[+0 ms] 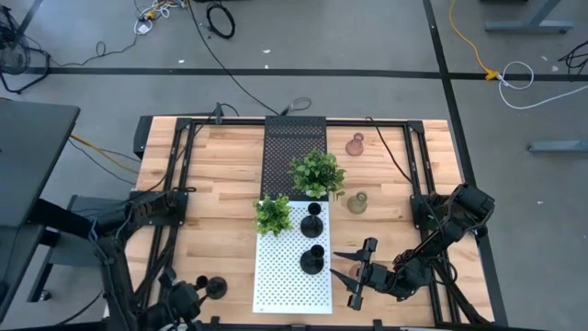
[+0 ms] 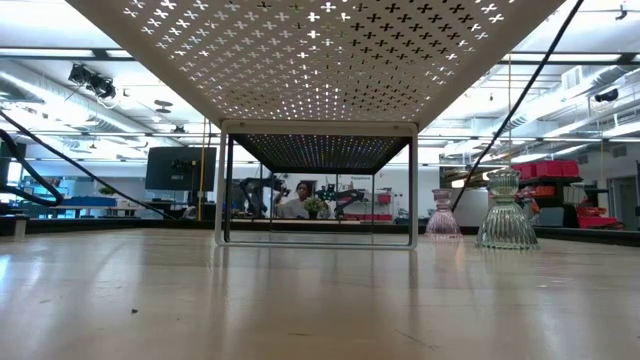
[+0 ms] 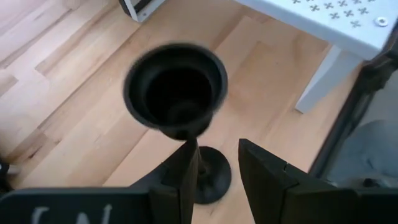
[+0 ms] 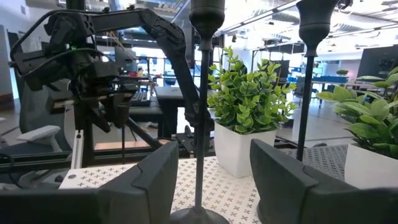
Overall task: Pick & Place candle stick holders
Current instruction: Put the black candle holder on the white shelf
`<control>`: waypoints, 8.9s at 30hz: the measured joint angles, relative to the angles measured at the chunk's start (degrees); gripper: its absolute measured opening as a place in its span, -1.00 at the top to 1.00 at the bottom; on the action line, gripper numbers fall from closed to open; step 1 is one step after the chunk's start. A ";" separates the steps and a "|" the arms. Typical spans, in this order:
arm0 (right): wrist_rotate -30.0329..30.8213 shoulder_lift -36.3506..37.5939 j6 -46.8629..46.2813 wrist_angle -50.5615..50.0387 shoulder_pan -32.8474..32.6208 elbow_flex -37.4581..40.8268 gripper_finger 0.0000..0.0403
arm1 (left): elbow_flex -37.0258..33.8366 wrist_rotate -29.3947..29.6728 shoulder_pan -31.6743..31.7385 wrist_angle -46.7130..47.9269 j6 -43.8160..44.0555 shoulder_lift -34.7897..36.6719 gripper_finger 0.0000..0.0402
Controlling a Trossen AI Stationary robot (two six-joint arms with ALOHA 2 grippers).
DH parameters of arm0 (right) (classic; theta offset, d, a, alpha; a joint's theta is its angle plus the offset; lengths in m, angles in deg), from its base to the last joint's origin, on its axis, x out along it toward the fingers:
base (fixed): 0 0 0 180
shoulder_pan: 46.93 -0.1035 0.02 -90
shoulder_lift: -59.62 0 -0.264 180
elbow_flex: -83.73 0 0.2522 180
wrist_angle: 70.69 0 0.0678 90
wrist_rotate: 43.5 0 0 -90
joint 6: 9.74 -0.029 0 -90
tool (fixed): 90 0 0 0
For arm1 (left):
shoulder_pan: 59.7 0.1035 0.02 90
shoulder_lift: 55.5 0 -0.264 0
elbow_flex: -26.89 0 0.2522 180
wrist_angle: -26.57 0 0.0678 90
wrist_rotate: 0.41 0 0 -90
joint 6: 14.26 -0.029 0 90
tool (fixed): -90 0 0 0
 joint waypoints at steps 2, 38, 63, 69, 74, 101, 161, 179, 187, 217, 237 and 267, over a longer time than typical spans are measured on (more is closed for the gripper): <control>-0.08 0.00 0.02 0.00 0.00 0.00 0.01 | 0.00 -1.23 0.38 -0.01 0.13 -0.95 0.41; -3.09 -0.02 -0.65 0.02 -0.02 -0.04 0.01 | -9.03 -9.24 3.30 -0.46 4.14 -2.34 0.41; -2.97 -0.02 -0.84 0.00 -0.02 -0.04 0.01 | -7.85 4.26 0.61 -1.38 6.19 -1.47 0.93; -2.89 -0.02 -0.84 -0.01 -0.02 -0.04 0.01 | -7.78 7.33 0.61 -1.86 4.86 0.45 0.93; -2.95 -0.02 -0.82 0.00 -0.02 -0.04 0.01 | -6.33 15.25 0.59 -2.65 -0.60 3.12 0.93; -11.54 -0.02 -5.37 -7.27 -0.02 -3.65 0.01 | 14.78 24.59 11.17 -28.31 -66.96 3.52 0.93; -30.53 -0.02 -7.42 -35.25 7.73 -26.39 0.24 | 8.17 -1.05 27.45 -61.04 -96.56 3.50 0.91; -32.32 -0.02 -7.09 -36.96 8.09 -26.45 0.95 | 8.17 -1.95 28.02 -60.56 -96.87 3.50 0.91; -30.48 -0.02 -5.35 -36.94 7.38 -26.45 0.98 | 8.17 -1.92 27.73 -60.54 -97.43 3.48 0.82; -16.21 -0.02 -6.49 -38.97 1.70 -26.38 1.00 | 8.28 10.13 21.40 -54.03 -96.78 4.39 0.11; -11.02 0.01 -13.45 -36.93 0.00 -22.45 1.00 | 8.28 18.05 18.53 -50.57 -93.78 4.61 0.11; -11.91 0.02 -14.81 -32.37 0.37 -19.65 0.93 | 8.28 18.06 18.70 -50.33 -93.77 4.61 0.11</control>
